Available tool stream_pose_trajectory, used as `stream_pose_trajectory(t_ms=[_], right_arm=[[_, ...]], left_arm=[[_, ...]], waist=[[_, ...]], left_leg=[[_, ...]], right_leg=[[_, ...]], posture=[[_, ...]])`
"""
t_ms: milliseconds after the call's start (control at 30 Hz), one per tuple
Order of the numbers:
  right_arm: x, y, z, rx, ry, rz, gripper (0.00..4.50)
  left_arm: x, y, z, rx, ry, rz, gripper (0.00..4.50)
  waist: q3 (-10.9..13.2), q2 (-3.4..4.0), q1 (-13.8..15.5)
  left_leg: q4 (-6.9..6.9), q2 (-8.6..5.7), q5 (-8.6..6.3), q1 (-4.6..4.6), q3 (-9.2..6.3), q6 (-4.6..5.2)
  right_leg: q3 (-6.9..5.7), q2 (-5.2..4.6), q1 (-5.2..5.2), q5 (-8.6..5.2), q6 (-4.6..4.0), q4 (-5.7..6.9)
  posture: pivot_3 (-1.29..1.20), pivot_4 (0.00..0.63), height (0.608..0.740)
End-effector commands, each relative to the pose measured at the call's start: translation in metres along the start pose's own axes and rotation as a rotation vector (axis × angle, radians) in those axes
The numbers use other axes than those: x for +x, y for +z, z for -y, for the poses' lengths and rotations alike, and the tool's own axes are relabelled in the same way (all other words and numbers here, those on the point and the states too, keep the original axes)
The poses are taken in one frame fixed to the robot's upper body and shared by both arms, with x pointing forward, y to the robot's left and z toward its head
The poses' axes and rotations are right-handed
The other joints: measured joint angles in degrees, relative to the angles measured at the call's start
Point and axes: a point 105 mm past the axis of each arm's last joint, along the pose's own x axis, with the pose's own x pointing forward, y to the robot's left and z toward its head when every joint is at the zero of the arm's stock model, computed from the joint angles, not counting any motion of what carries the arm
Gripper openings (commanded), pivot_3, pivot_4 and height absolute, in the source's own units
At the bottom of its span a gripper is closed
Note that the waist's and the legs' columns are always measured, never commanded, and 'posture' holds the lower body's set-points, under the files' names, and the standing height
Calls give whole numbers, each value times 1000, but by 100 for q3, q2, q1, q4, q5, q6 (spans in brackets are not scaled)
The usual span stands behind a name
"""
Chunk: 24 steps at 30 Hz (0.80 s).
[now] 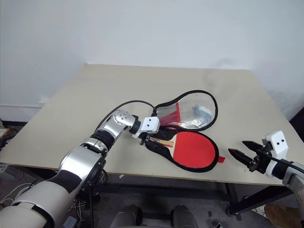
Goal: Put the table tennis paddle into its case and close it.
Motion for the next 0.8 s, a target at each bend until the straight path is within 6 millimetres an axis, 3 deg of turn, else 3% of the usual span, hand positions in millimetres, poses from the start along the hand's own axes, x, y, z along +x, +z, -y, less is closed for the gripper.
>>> stream_pose_trajectory(t_ms=[33, 100, 367, 533, 667, 800], right_arm=[[-1, 16, -2, -37, 1, 54, 3843], [-1, 16, -2, -37, 1, 54, 3843], [6, 27, -7, -66, 15, 77, 3843], [26, 38, -15, -68, 24, 130, 3843], [42, 45, -18, -67, 11, 171, 3843], [71, 51, -6, 5, -50, 199, 3843]], left_arm=[[-6, 14, -15, 53, 54, 3, 3678], [-6, 16, -16, 46, 60, 15, 4105], [-19, 36, -43, -35, 243, 148, 4105], [-42, 43, -74, -216, 477, 267, 4105], [-53, 41, -83, -292, 570, 309, 4105], [-69, 28, -89, -395, 675, 352, 4105]], waist=[[0, 0, 0], [0, 0, 0], [1, -1, -1], [2, -3, -7], [1, -3, -23], [3, -6, -35]], left_leg=[[0, 0, 0, 0, 0, 0], [1, 0, 0, 0, 0, 0], [1, 0, 0, 0, 0, 0], [4, 0, 0, 0, -3, 0], [4, 0, 0, 1, -5, 0], [1, 0, 0, 1, -4, 0]], right_leg=[[0, 0, 0, 0, 0, 0], [0, 0, 0, 0, 0, 0], [0, 0, -1, 0, 0, 0], [-5, 0, 0, 0, 0, 0], [-7, 0, 2, 0, 0, 0], [-6, 0, 0, 1, 2, 0]], posture=[[0, 0, 740], [0, 0, 740], [0, 0, 740], [0, 0, 740], [0, 0, 740], [0, 0, 740]])
